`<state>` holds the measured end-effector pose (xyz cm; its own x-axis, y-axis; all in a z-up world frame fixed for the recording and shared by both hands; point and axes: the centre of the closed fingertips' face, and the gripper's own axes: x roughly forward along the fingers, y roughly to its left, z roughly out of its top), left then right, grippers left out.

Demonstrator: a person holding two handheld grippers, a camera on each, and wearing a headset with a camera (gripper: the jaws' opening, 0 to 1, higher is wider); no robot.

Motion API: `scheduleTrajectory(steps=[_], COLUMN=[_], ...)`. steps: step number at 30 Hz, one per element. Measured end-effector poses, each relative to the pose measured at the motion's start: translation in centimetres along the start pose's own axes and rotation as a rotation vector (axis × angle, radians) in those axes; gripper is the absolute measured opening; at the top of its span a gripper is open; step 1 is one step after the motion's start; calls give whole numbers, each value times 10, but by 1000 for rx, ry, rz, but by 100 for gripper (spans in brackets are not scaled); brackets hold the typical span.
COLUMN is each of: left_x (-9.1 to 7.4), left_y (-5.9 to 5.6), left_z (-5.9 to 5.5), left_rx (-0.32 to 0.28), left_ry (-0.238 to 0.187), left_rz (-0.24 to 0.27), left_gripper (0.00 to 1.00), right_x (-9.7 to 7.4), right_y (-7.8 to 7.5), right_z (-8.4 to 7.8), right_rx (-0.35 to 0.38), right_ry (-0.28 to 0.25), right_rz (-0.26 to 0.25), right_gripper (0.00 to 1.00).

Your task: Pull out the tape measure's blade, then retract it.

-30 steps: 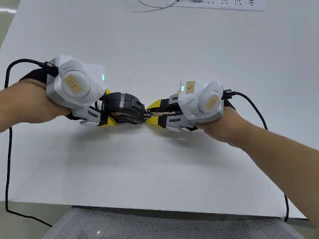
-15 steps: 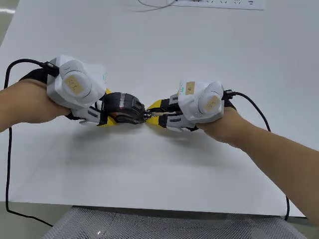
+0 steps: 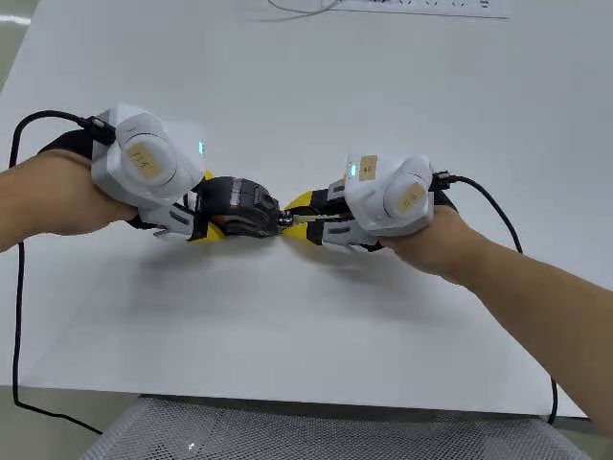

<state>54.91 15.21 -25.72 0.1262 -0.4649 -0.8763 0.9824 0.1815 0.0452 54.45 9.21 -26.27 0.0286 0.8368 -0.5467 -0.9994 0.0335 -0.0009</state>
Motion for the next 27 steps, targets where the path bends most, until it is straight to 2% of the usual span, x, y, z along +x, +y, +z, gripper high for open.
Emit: scheduleTrajectory(steps=[9, 27], left_x=[1, 1], left_y=[0, 0], left_z=[1, 1], left_rx=[5, -1], left_ry=[-2, -1], left_rz=[-2, -5], left_gripper=[28, 29], right_x=[-2, -25], right_y=[0, -3], right_z=[-2, -19], right_rx=[9, 3], right_ry=[2, 38], right_rz=[-3, -13], right_gripper=[8, 8])
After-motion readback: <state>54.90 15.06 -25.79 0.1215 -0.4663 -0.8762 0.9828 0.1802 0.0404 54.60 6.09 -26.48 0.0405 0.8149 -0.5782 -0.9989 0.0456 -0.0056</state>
